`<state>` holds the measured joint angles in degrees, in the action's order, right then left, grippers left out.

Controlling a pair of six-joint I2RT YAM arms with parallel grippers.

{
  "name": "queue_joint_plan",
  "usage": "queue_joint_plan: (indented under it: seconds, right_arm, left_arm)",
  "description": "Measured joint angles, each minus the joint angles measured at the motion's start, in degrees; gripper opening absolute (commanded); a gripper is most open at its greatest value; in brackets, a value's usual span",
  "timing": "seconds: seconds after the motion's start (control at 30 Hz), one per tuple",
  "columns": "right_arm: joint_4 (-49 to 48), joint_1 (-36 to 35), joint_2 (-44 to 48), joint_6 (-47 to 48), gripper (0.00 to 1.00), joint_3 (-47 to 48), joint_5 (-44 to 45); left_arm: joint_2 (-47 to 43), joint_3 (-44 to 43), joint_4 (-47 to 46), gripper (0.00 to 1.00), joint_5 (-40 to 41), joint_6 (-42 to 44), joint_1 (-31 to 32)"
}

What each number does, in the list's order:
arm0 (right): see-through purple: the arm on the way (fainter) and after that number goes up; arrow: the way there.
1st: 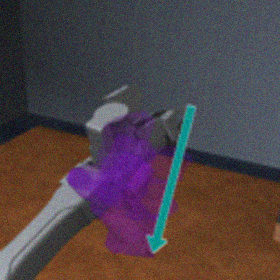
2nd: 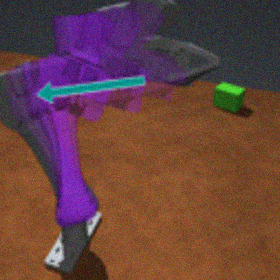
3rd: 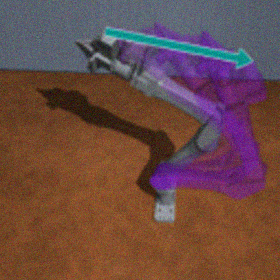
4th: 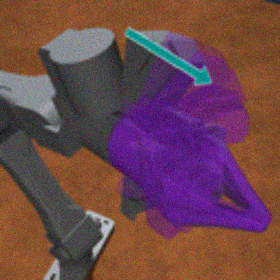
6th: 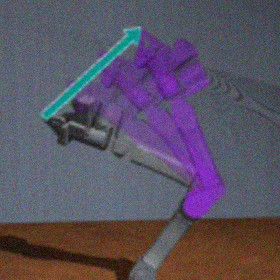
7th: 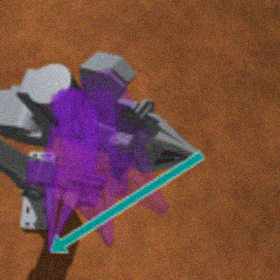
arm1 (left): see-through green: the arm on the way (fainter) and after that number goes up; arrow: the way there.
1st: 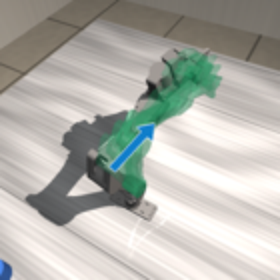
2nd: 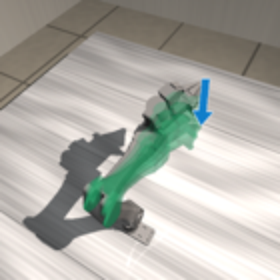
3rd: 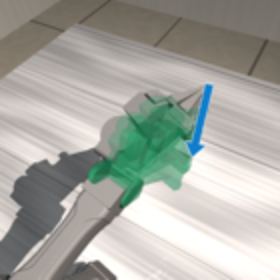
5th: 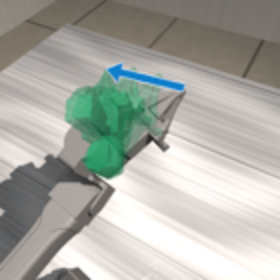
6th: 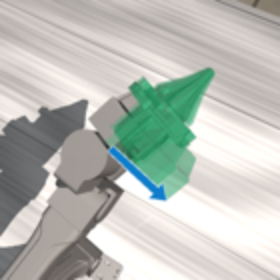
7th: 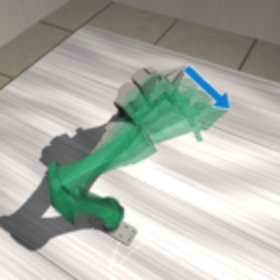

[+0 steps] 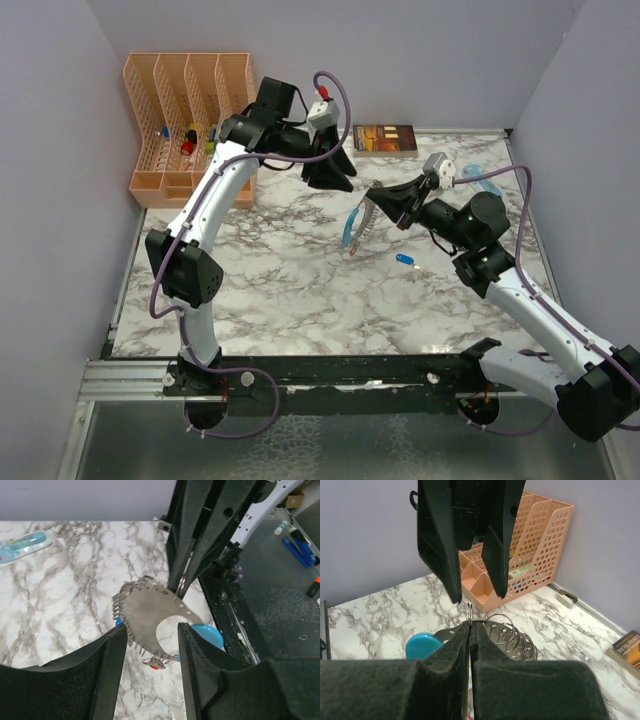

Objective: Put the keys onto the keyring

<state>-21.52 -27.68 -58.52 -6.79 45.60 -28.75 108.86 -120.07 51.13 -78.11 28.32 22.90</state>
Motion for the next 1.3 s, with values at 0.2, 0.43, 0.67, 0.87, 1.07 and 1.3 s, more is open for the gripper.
queue_joint_plan:
  seconds: [0.2,0.43,0.67,0.87,1.07,1.3]
  right_arm:
    - [0.72,0.0,-0.48,0.0,0.01,0.26,0.0]
    - [1.14,0.0,-0.63,0.13,0.01,0.26,-0.02]
    - [1.09,0.0,-0.68,0.13,0.01,0.26,-0.2]
    - [1.09,-0.02,-0.7,0.09,0.01,0.26,-0.52]
    - [1.29,-0.02,-0.7,-0.04,0.12,0.26,-0.68]
    - [5.73,0.0,-0.5,1.09,0.48,1.14,-0.7]
  left_arm:
    - [0.0,0.04,0.74,0.48,-0.74,0.63,5.11]
    - [0.0,-0.13,0.87,0.3,-1.14,0.76,5.51]
    - [0.0,-0.13,0.85,0.14,-1.16,1.01,5.42]
    - [0.0,-0.13,0.79,0.0,-1.16,1.18,5.35]
    - [0.0,-0.24,0.9,0.0,-0.72,1.68,5.35]
    - [0.0,-0.96,4.7,0.0,2.6,4.28,5.35]
